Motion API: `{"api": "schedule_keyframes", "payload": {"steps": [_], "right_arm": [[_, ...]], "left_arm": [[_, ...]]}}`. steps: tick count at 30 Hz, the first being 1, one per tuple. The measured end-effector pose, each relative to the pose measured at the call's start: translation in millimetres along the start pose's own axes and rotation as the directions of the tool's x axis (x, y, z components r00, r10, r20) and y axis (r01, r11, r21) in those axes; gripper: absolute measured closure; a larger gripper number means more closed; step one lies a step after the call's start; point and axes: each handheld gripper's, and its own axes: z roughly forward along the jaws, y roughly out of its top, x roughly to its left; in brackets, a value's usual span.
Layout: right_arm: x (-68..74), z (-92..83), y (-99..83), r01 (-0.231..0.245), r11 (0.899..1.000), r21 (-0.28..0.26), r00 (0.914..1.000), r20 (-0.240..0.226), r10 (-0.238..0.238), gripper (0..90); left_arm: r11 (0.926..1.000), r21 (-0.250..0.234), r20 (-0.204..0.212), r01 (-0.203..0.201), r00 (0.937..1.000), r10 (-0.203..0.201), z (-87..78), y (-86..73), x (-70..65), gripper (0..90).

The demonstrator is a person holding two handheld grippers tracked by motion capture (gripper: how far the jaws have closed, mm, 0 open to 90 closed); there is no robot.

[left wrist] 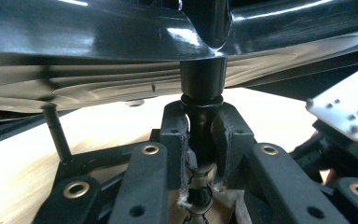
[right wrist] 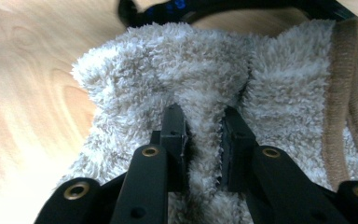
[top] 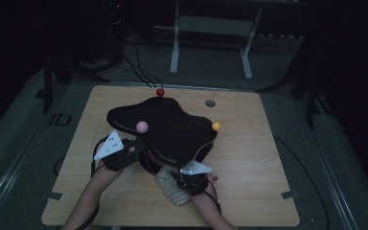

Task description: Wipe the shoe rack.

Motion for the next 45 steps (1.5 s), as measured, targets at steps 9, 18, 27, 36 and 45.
{"api": "schedule_keyframes", "payload": {"steps": [9, 18, 27, 36, 45], "right_arm": [[22.6, 15.8, 14.5, 0.061, 0.998, -0.006, 0.9979, -0.021, -0.061, 71.6], [30.5, 33.1, 27.0, 0.108, 0.994, 0.028, 0.9941, -0.012, -0.108, 54.4], [27.2, 29.0, 19.2, 0.16, 0.986, 0.035, 0.9869, -0.023, -0.16, 53.6], [16.6, 18.1, 10.1, 0.205, 0.978, 0.036, 0.9784, -0.032, -0.204, 53.9], [3.3, 5.2, 0.5, 0.204, 0.978, 0.036, 0.9789, -0.02, -0.203, 53.8]], "left_arm": [[1.0, 0.003, -0.001, 0.002, 1.0, -0.002, -0.1, 0.2, 0.0, 75.0], [1.0, 0.007, 0.0, 0.005, 1.0, -0.005, -0.1, 0.8, 0.3, 75.0], [0.9999, -0.002, 0.008, 0.017, 0.9998, -0.017, -0.2, -0.4, 1.5, 75.0], [0.9999, 0.001, 0.012, 0.015, 0.9998, -0.015, -0.4, -0.1, 2.2, 75.0], [0.9998, 0.001, 0.015, 0.019, 0.9997, -0.019, 0.3, -0.1, 2.2, 75.0]]}}
